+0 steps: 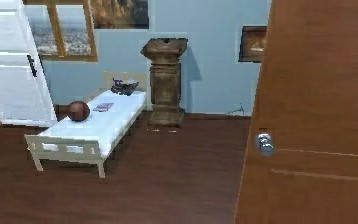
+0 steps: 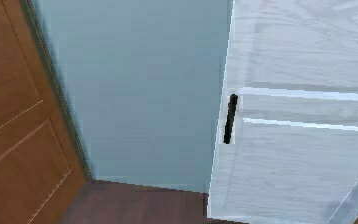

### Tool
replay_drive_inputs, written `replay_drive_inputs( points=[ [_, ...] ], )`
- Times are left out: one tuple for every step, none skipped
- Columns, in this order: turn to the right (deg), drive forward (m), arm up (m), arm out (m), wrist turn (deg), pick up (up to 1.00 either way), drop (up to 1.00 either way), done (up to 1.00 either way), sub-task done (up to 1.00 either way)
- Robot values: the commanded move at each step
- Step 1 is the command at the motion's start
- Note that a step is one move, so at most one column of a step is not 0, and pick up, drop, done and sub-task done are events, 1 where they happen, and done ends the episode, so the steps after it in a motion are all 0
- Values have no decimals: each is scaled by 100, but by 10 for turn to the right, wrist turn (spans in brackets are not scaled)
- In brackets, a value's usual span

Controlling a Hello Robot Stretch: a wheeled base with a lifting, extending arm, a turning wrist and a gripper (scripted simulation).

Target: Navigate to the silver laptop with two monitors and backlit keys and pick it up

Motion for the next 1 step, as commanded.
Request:
replay_drive_inputs(
  points=[
    [0, 5, 0, 0, 0, 0, 0, 0, 0]
  ],
)
